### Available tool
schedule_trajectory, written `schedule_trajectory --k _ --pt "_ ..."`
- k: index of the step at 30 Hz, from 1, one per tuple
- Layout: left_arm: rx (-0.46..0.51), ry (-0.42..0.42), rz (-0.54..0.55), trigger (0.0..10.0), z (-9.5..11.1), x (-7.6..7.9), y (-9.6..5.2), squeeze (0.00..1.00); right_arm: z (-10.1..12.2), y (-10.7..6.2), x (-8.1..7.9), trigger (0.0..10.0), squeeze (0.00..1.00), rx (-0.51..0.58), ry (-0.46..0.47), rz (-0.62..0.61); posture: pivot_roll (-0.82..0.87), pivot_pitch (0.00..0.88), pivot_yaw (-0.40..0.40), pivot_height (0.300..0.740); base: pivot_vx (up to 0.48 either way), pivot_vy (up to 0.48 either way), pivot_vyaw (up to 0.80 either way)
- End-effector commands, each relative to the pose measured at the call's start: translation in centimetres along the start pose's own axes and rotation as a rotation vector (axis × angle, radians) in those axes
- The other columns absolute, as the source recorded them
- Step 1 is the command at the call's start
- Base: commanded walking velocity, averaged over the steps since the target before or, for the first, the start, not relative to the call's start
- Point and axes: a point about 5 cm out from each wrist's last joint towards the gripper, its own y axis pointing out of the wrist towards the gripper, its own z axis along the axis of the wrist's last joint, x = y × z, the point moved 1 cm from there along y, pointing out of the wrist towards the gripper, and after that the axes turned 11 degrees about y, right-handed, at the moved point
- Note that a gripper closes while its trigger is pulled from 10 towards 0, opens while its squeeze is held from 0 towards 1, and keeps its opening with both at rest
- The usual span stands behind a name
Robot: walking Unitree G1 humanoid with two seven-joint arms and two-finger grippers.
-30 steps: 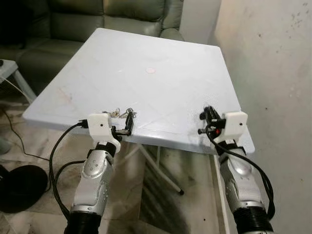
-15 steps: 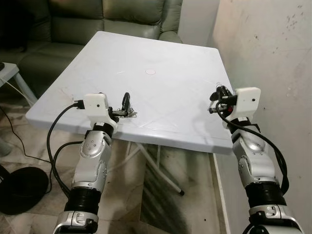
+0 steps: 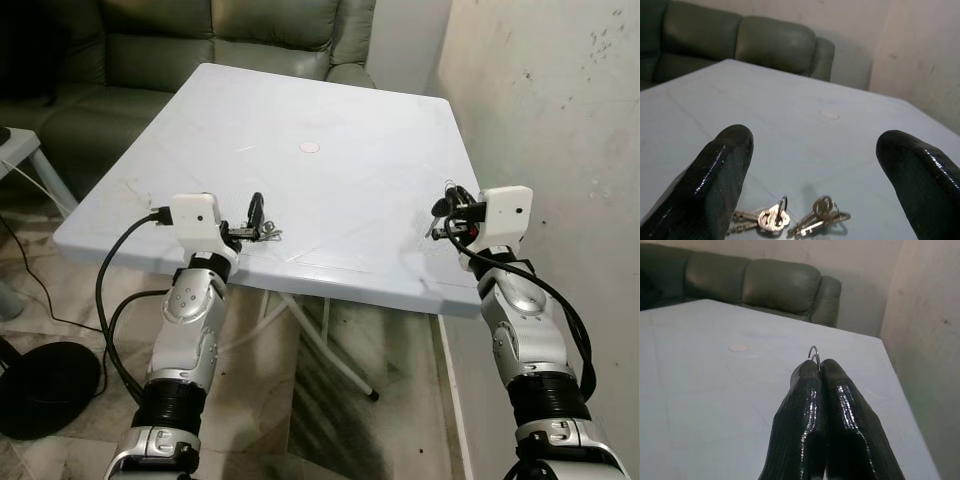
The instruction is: Hang keys on a hook
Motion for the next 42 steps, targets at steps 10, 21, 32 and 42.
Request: schedule_trajectory --k 10,21,32,42 --pt "-0.026 -0.003 0.035 10.0 -0.4 -0.7 0.0 0.00 -1.4 -0.3 -1.3 10.0 0.00 -0.025 0.002 -0.038 0.11 0.000 -0.041 0.740 0.000 0.000 -0.40" --pt "-0.046 0.012 0.030 10.0 -1.0 -1.1 -0.1 0.00 -2.1 -0.9 -1.7 10.0 0.00 -0.039 -0.030 -0.027 0.10 0.000 -0.027 0.740 0.000 0.000 -0.67" --pt "-0.059 0.032 0.021 10.0 -1.3 -0.8 -0.1 0.00 -2.7 -1.4 -2.1 10.0 0.00 -0.058 -0.033 -0.023 0.10 0.000 -0.025 0.740 0.000 0.259 -0.67" --pt "-0.067 0.029 0.031 10.0 -1.4 -0.7 -0.1 0.00 -3.0 -1.7 -1.9 10.0 0.00 -0.071 -0.040 -0.021 0.11 0.000 -0.039 0.740 0.000 0.000 -0.67"
